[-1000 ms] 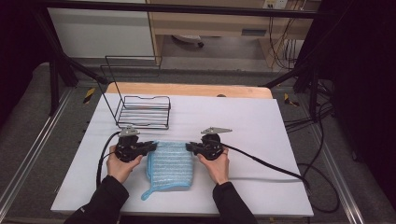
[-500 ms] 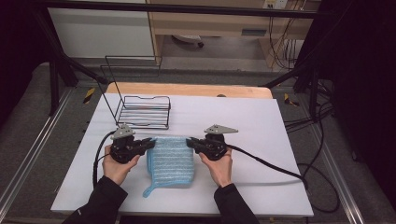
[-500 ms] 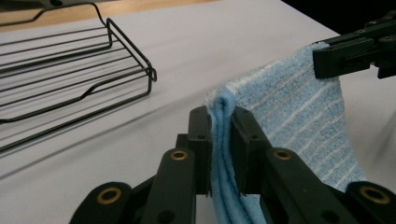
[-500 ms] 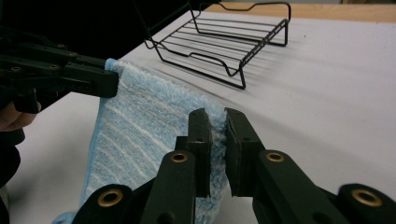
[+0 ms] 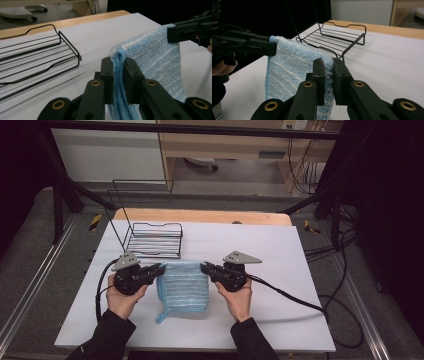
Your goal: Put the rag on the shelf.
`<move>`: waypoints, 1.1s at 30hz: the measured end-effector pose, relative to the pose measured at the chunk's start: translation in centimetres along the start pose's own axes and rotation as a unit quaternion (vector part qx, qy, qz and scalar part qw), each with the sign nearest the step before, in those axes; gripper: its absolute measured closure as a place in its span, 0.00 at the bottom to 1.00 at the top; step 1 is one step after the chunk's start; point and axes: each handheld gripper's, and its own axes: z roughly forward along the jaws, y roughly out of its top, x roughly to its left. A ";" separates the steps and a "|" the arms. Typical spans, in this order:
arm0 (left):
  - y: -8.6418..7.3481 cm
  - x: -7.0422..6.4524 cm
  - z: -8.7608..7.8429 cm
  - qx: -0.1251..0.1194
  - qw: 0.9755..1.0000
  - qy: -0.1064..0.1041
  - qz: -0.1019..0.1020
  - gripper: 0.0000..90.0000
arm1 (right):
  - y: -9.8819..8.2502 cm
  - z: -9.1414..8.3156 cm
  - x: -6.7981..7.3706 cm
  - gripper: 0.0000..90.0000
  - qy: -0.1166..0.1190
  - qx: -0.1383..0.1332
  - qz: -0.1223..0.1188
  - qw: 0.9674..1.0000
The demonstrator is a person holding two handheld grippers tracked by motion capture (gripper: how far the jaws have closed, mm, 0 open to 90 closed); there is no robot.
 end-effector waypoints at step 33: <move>3.1 0.6 -5.1 -0.114 0.993 0.030 0.009 0.88 | 5.1 -0.3 4.7 0.92 -0.007 -0.088 -0.078 0.993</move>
